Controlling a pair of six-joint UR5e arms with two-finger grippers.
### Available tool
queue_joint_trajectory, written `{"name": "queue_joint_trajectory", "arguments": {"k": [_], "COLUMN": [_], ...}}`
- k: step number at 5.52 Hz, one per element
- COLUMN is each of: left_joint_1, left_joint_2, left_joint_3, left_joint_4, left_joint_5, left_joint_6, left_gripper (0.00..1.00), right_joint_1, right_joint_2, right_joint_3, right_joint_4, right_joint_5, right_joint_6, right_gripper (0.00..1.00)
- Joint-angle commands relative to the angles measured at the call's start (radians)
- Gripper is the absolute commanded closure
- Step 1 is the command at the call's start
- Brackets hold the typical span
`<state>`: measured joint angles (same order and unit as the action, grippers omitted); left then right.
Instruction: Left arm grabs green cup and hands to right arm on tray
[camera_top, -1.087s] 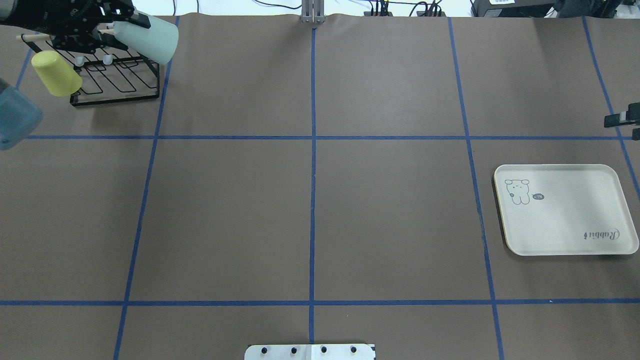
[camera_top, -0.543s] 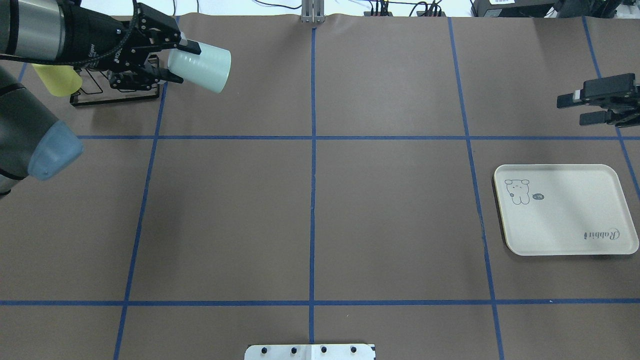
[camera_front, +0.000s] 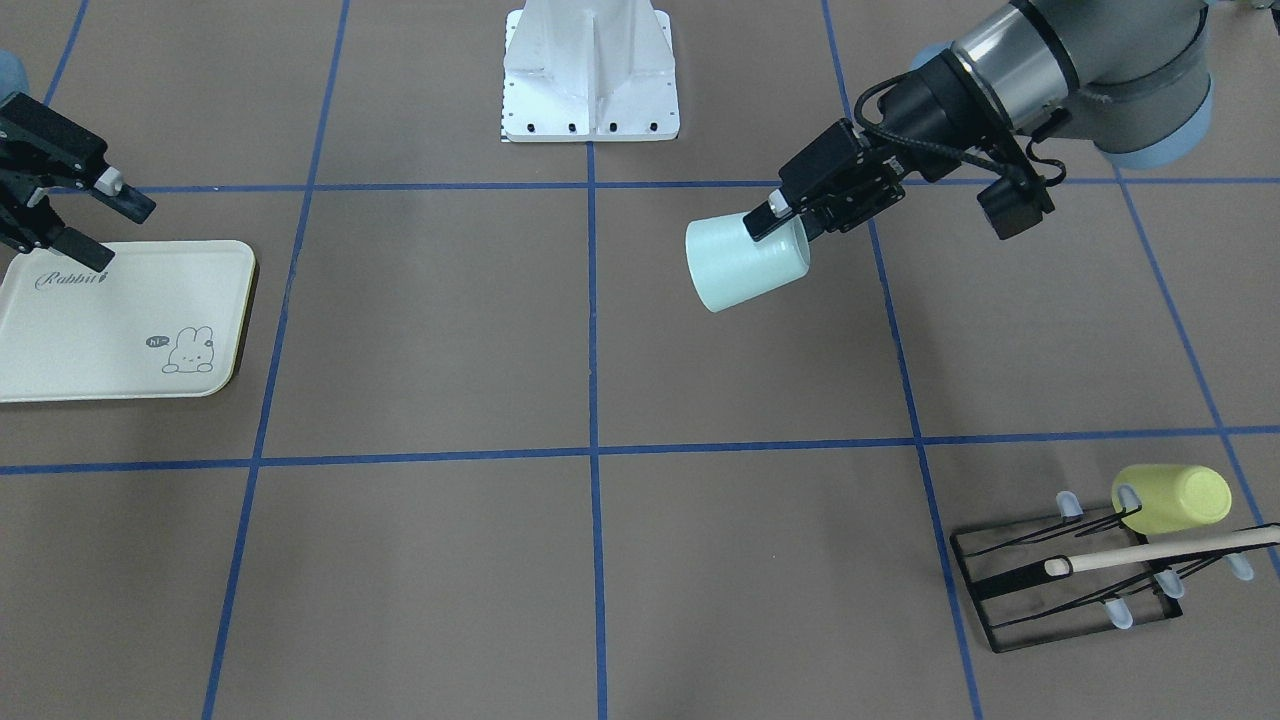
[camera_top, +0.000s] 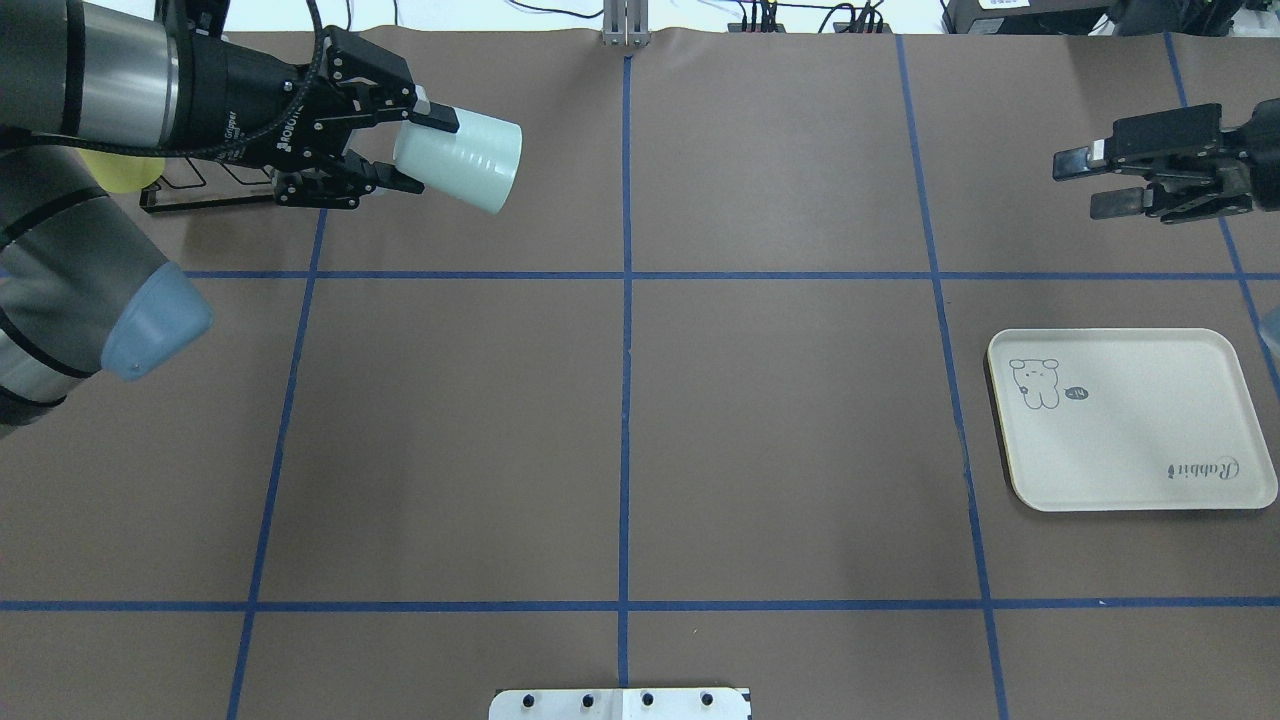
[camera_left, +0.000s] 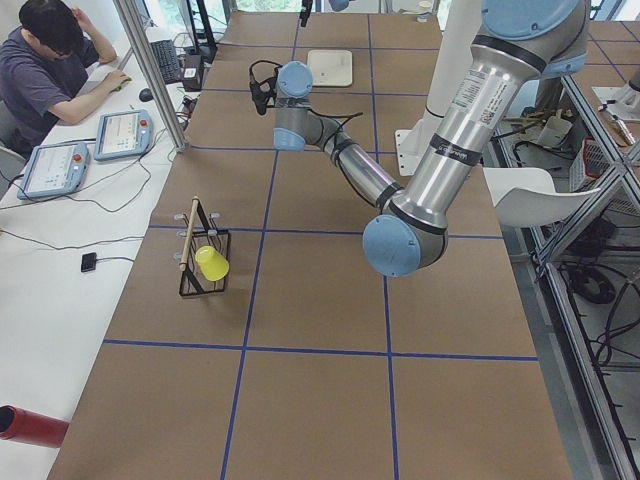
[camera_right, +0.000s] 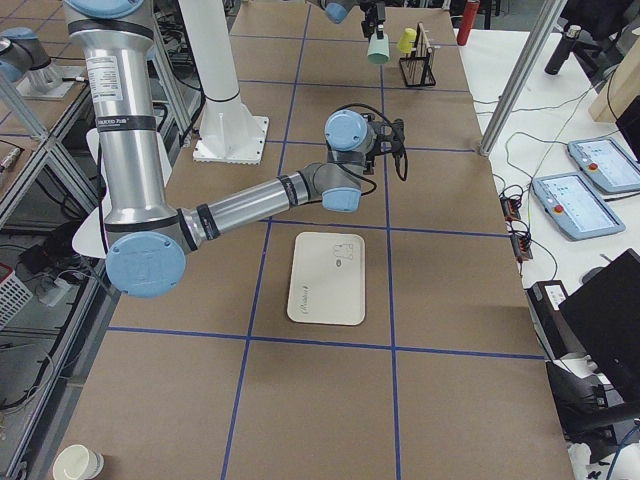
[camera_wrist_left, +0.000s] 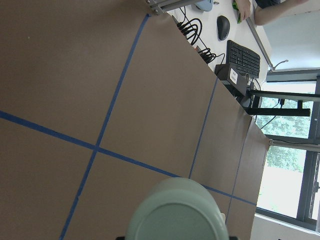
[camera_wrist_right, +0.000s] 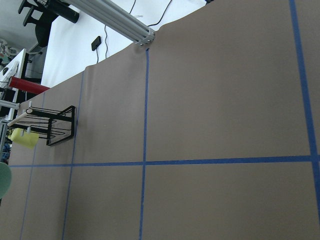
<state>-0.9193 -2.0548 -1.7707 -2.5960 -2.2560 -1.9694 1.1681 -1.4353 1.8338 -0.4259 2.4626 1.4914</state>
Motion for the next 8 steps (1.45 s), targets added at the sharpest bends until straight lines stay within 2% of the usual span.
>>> {"name": "queue_joint_trajectory", "arguments": {"k": [1,2,4,5,7,8], "left_joint_1": [0.057,0.066,0.092,0.103,0.099,0.099], "left_joint_2": [-0.008,-0.01,-0.039,-0.083,-0.088,-0.09], "left_joint_3": [-0.006,-0.038,-0.093,-0.086,-0.082,-0.085], "left_joint_4": [-0.07,-0.099,-0.121,-0.119,-0.119,-0.119], "left_joint_5": [0.007,0.007,0.007,0.009,0.003,0.001], "left_joint_6": [-0.096,-0.118,-0.216,-0.274,-0.312,-0.312], "left_gripper": [0.94,0.93,0.93,0.93,0.93,0.93], "right_joint_1": [-0.063,-0.126,-0.224,-0.266,-0.309,-0.339], "right_joint_2": [0.053,0.053,0.055,0.091,0.15,0.154], "right_joint_3": [0.019,0.021,0.021,0.022,0.035,0.033], "right_joint_4": [0.114,0.256,0.472,0.498,0.503,0.541], "right_joint_5": [-0.095,-0.237,-0.37,-0.381,-0.419,-0.442], "right_joint_6": [0.204,0.336,0.452,0.517,0.651,0.65], "right_gripper": [0.03,0.03,0.02,0.02,0.01,0.01]}}
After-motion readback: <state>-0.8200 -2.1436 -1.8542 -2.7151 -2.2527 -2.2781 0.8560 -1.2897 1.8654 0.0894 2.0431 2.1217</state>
